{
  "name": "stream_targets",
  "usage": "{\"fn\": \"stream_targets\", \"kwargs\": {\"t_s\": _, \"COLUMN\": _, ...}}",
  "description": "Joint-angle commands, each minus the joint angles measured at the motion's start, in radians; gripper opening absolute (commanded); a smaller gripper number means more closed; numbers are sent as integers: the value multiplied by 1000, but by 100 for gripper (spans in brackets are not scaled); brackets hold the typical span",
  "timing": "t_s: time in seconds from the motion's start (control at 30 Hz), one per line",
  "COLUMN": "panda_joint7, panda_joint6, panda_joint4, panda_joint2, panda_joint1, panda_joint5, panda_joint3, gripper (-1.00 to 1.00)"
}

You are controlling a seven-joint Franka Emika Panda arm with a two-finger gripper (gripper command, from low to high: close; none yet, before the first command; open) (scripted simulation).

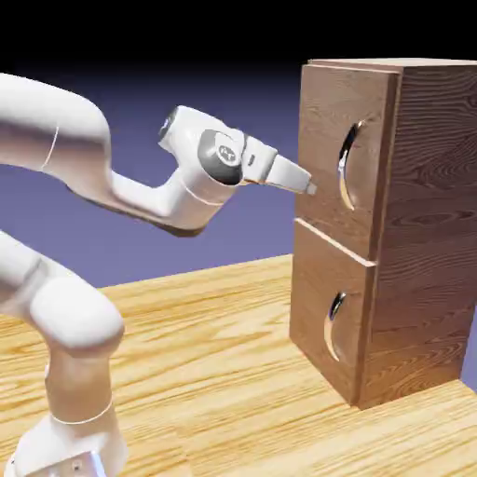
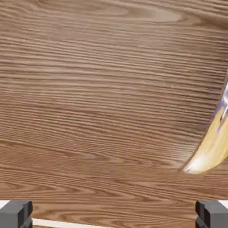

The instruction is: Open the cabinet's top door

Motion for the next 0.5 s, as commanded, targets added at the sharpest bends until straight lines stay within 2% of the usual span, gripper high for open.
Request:
{"fn": "stream_targets", "kwargs": {"t_s": 0.0, "panda_joint7": 34, "panda_joint6": -3, "panda_joint4": 5, "panda_joint2": -6, "panda_joint1": 12, "panda_joint5": -44, "panda_joint3": -13, "gripper": 100}}
{"fn": "stream_targets", "kwargs": {"t_s": 0.47, "panda_joint7": 514, "panda_joint6": -46, "panda_joint4": 69, "panda_joint2": -95, "panda_joint1": 182, "panda_joint5": -652, "panda_joint3": -194, "gripper": 100}}
